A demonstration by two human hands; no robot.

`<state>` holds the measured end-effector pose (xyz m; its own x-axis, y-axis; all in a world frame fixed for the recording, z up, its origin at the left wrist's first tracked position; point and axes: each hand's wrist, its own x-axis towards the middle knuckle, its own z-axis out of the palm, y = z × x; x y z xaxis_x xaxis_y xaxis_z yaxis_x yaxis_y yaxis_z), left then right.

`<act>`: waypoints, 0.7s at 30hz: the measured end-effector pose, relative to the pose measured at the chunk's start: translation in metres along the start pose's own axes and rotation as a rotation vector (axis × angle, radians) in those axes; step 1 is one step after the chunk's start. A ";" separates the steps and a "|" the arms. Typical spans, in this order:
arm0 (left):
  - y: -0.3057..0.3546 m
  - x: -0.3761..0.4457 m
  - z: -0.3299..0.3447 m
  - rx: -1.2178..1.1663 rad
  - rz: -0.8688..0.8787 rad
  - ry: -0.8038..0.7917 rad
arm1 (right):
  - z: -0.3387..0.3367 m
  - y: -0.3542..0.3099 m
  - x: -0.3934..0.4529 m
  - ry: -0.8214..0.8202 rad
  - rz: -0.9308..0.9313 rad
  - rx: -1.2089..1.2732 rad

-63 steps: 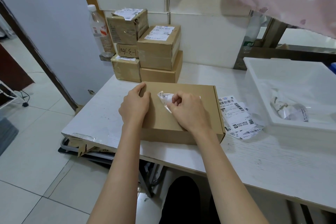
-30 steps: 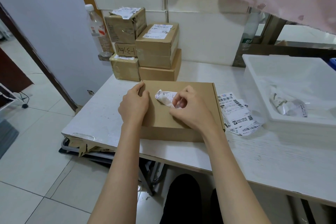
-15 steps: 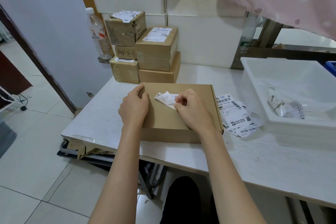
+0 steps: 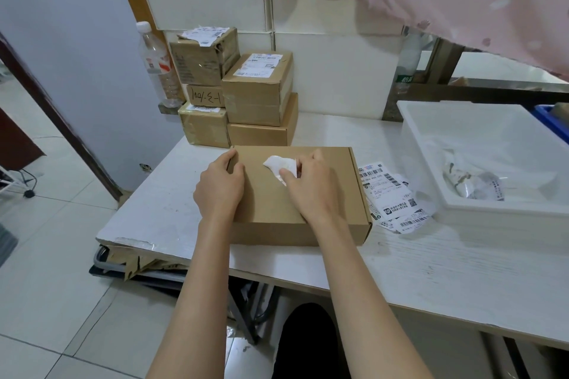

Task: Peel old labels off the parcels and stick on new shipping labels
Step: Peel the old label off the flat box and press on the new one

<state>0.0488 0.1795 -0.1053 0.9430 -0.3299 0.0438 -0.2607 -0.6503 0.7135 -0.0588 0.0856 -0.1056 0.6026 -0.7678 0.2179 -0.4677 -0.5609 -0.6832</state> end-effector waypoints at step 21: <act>0.001 0.000 0.002 0.000 0.004 0.022 | -0.010 -0.002 -0.007 -0.167 -0.035 -0.017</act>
<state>0.0483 0.1772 -0.1058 0.9461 -0.3179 0.0621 -0.2648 -0.6486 0.7136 -0.0686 0.0886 -0.0989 0.7171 -0.6864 0.1209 -0.4548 -0.5923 -0.6651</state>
